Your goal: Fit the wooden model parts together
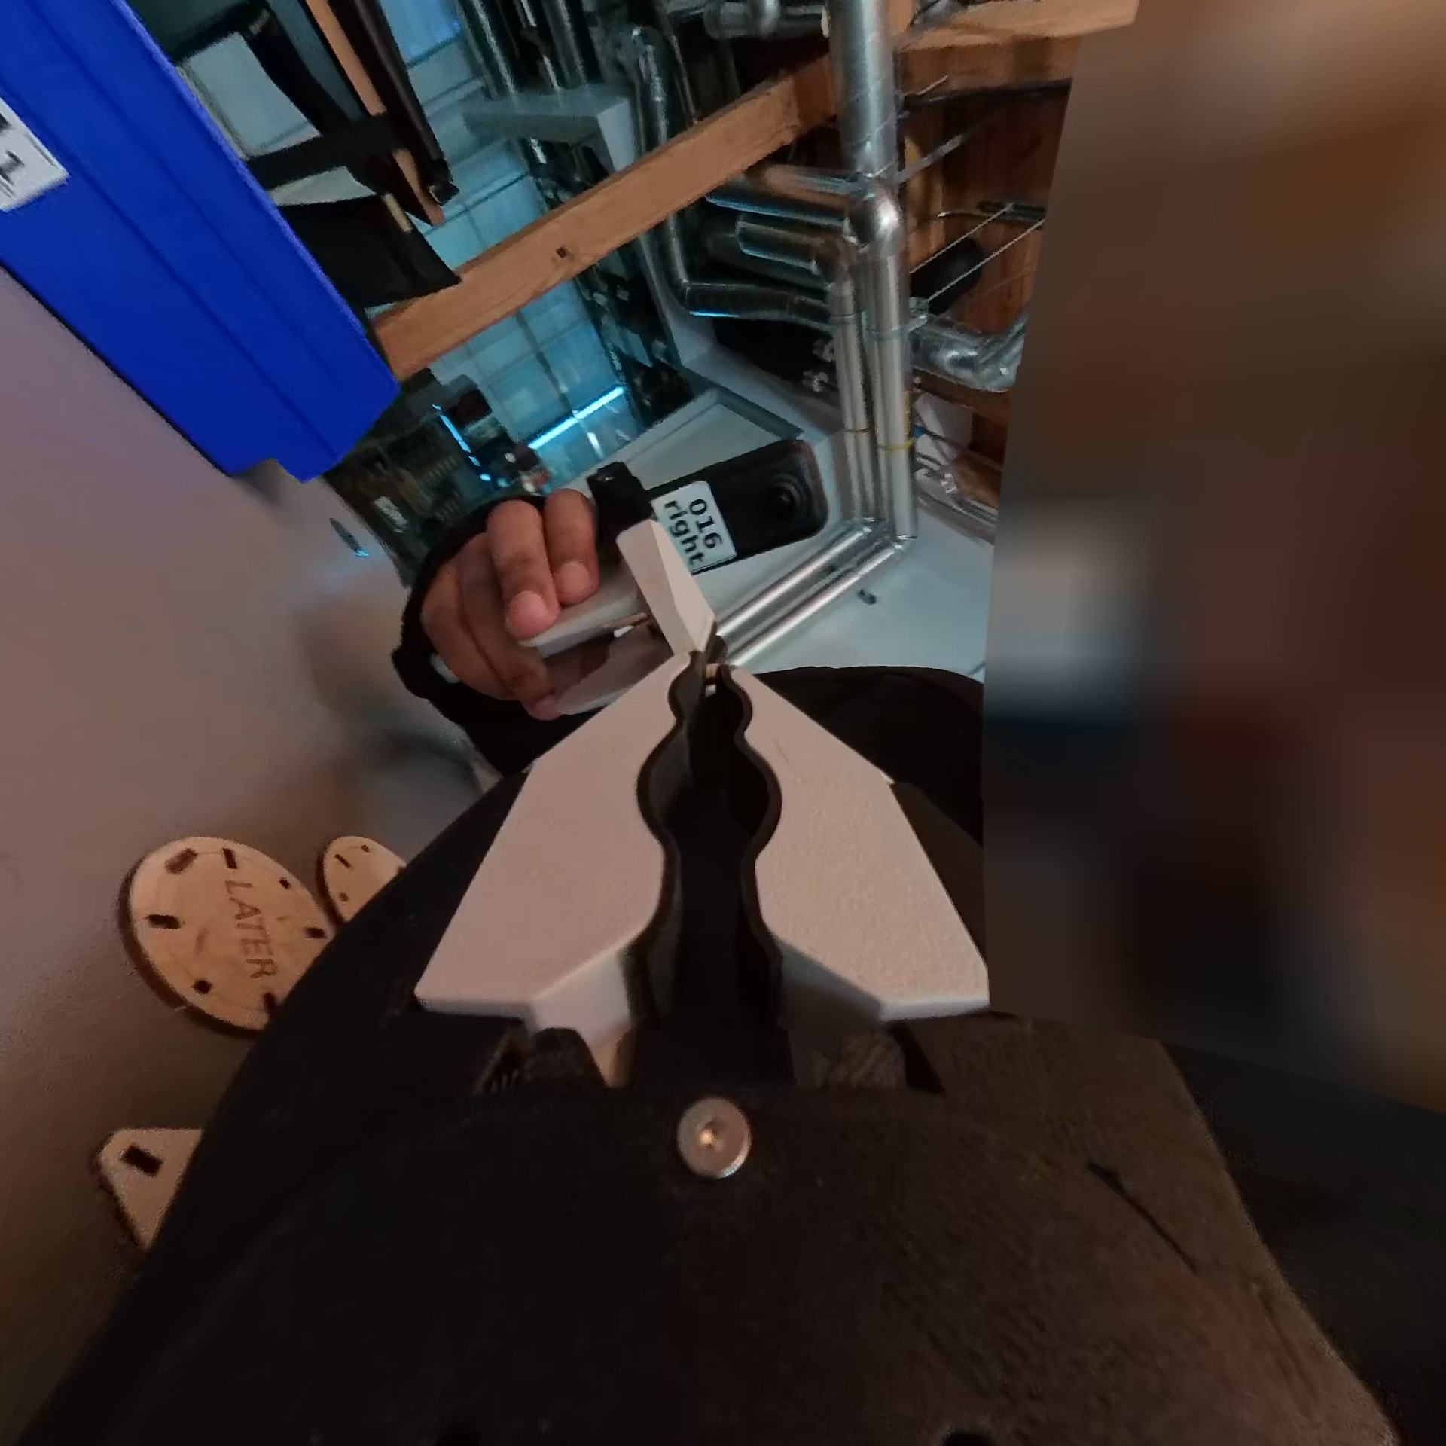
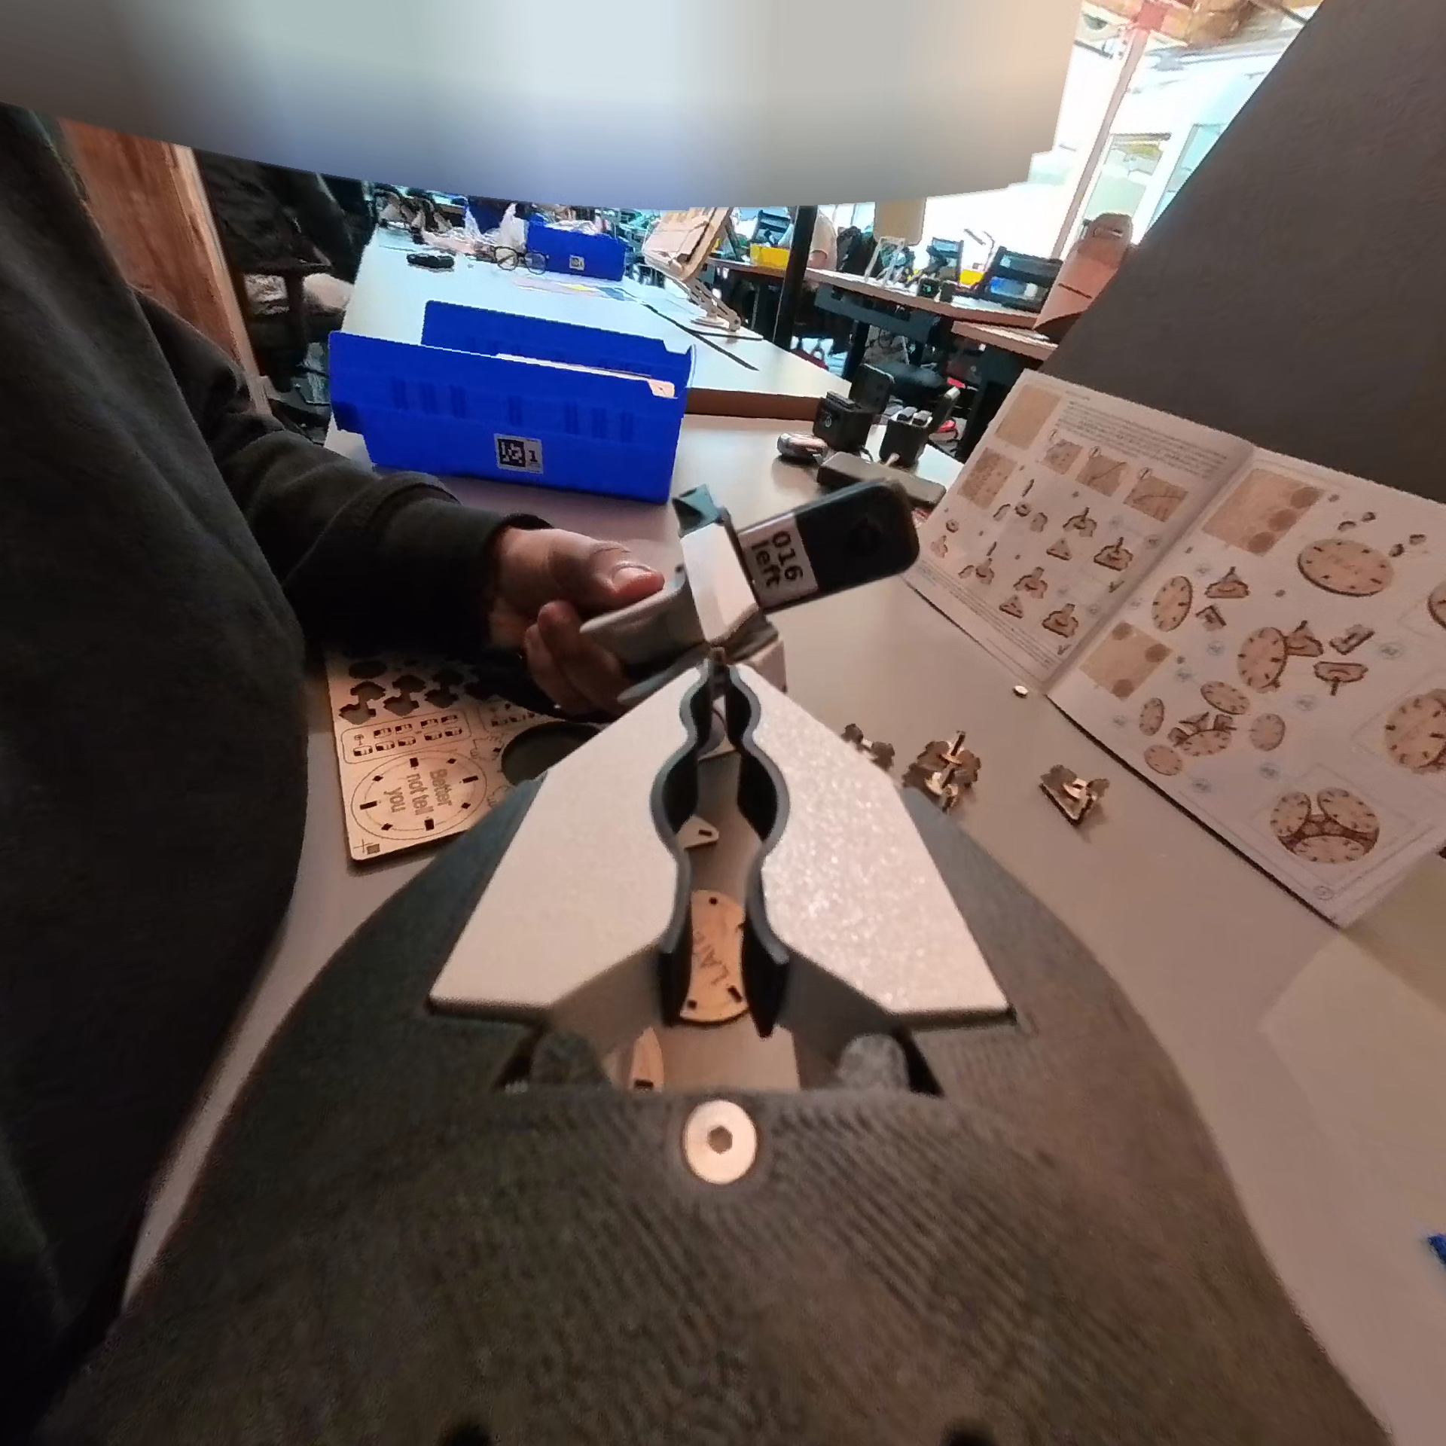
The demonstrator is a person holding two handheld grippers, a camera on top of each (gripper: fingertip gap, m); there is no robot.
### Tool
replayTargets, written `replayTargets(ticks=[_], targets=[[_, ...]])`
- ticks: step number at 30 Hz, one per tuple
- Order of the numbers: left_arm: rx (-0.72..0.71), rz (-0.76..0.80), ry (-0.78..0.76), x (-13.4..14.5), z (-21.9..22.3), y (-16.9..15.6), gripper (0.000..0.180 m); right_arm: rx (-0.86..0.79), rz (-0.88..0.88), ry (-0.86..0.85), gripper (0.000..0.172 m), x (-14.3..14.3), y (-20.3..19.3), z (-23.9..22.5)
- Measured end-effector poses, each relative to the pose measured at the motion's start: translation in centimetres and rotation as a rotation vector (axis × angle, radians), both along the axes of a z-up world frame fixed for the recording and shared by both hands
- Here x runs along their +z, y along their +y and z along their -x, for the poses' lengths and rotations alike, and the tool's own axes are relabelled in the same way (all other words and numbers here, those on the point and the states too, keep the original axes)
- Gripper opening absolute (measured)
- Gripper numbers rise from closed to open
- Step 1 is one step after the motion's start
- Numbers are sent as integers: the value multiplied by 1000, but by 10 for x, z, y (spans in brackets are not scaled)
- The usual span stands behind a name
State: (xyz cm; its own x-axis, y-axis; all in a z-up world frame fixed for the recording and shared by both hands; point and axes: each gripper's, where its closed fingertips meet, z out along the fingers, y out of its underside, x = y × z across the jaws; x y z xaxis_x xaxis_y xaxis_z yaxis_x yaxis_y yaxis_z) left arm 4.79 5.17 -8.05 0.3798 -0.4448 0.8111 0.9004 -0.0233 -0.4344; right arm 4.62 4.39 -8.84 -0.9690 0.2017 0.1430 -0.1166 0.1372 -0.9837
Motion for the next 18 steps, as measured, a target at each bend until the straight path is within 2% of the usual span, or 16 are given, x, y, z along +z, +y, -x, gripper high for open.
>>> replayTargets(ticks=[1,5,8,14,18], targets=[[23,17,32,-1,1,0,2,-4,-3,-13,0,-1,0,1],[150,104,250,-3,4,1,2,-24,-13,-70,0,-2,0,4],[193,156,361,-5,4,1,3,-28,-18,-107,0,-3,0,4],[157,116,324,-3,0,2,2,-33,-16,-134,0,-3,0,4],[173,130,354,-3,0,2,0,-39,-20,-133,0,-3,0,3]])
